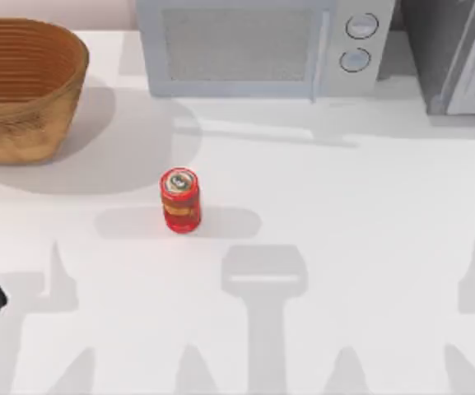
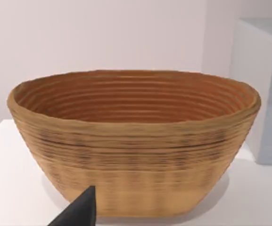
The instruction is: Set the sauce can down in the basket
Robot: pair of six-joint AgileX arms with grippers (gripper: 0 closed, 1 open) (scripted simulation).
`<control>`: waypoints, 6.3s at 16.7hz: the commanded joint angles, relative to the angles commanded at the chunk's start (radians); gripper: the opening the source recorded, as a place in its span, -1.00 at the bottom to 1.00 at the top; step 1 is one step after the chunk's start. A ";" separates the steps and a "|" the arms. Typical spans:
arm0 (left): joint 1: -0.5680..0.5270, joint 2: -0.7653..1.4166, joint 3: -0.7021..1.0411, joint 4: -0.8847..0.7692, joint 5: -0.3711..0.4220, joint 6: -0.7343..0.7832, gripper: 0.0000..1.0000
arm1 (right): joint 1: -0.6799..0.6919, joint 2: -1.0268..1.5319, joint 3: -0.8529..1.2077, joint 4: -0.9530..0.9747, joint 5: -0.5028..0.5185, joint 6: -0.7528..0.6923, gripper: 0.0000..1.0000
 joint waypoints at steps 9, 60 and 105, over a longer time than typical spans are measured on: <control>-0.076 0.276 0.134 0.129 0.218 0.014 1.00 | 0.000 0.000 0.000 0.000 0.000 0.000 1.00; -0.161 2.518 0.964 1.505 1.316 0.062 0.55 | 0.000 0.000 0.000 0.000 0.000 0.000 1.00; 0.457 1.937 1.237 0.668 1.301 0.038 -1.00 | 0.000 0.000 0.000 0.000 0.000 0.000 1.00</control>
